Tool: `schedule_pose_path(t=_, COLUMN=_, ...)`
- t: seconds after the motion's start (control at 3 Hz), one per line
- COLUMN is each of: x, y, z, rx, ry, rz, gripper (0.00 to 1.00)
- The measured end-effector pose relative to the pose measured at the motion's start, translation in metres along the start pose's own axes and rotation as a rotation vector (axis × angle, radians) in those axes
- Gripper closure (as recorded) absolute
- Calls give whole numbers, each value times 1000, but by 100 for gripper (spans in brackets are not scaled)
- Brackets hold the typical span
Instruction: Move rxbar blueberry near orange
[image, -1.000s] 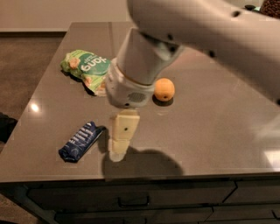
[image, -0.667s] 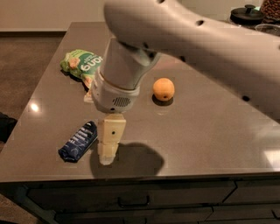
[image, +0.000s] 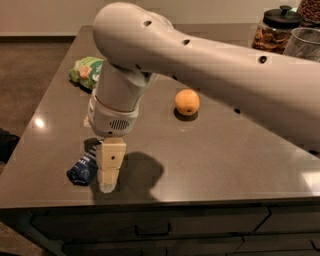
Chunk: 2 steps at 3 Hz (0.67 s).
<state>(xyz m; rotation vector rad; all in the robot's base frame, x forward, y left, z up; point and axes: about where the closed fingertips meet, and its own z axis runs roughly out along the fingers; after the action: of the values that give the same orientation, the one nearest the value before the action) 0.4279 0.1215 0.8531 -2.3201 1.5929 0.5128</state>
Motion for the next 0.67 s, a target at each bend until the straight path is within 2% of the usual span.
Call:
schedule_pose_path(t=0.33, x=-2, y=-9, z=13, rx=-7, ry=0, rz=13, gripper=0)
schedule_pose_path(t=0.67, x=-1, y=-13, z=21, rx=-19, ry=4, rz=27, gripper=16)
